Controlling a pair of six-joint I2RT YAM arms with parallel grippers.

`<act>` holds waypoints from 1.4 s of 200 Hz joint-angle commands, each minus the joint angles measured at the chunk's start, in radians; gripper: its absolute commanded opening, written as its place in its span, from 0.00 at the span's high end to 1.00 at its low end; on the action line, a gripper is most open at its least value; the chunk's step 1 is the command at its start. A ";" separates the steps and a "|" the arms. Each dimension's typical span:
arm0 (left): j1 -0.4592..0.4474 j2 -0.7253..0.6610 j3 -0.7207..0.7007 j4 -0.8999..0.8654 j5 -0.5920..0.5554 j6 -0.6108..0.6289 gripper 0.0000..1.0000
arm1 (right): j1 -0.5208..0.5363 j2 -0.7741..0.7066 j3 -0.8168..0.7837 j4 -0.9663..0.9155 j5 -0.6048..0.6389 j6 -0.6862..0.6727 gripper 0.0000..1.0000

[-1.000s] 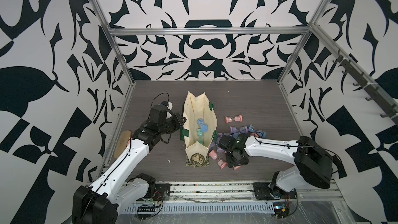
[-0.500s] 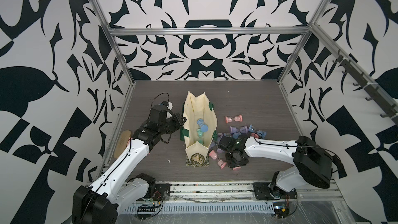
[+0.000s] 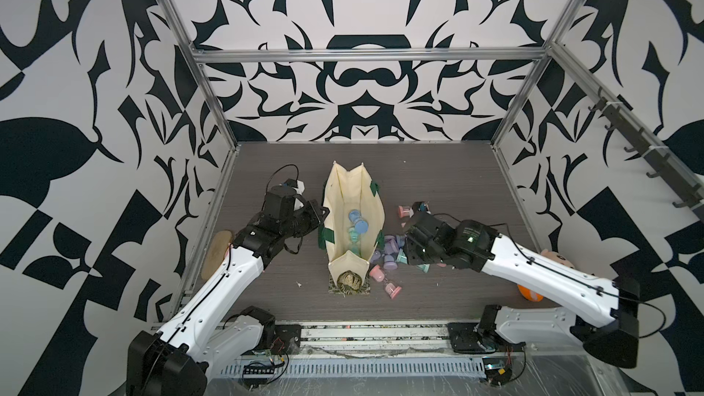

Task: Put the hourglass into the canvas bag
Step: Pick up the hourglass from the center of the board, then place the hourglass in the canvas bag.

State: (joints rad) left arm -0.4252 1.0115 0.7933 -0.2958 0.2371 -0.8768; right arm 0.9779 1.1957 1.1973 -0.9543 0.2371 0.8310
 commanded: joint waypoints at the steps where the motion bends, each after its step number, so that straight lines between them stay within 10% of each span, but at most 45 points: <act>1: -0.007 -0.018 -0.023 -0.053 0.004 -0.009 1.00 | 0.005 0.014 0.133 -0.035 0.075 -0.035 1.00; 105: -0.013 -0.037 -0.033 -0.063 -0.003 -0.023 0.93 | 0.125 0.414 0.588 0.005 0.022 -0.112 1.00; 224: -0.015 -0.019 -0.009 -0.059 -0.017 -0.025 1.00 | 0.129 0.643 0.457 0.020 -0.099 -0.003 1.00; 280: -0.016 -0.009 -0.005 -0.057 -0.018 -0.019 1.00 | 0.137 0.667 0.452 0.009 -0.116 -0.002 0.56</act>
State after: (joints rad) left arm -0.4374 0.9897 0.7784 -0.3164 0.2195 -0.9012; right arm 1.1061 1.8828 1.6497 -0.9524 0.1379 0.8074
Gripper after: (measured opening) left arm 0.056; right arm 0.409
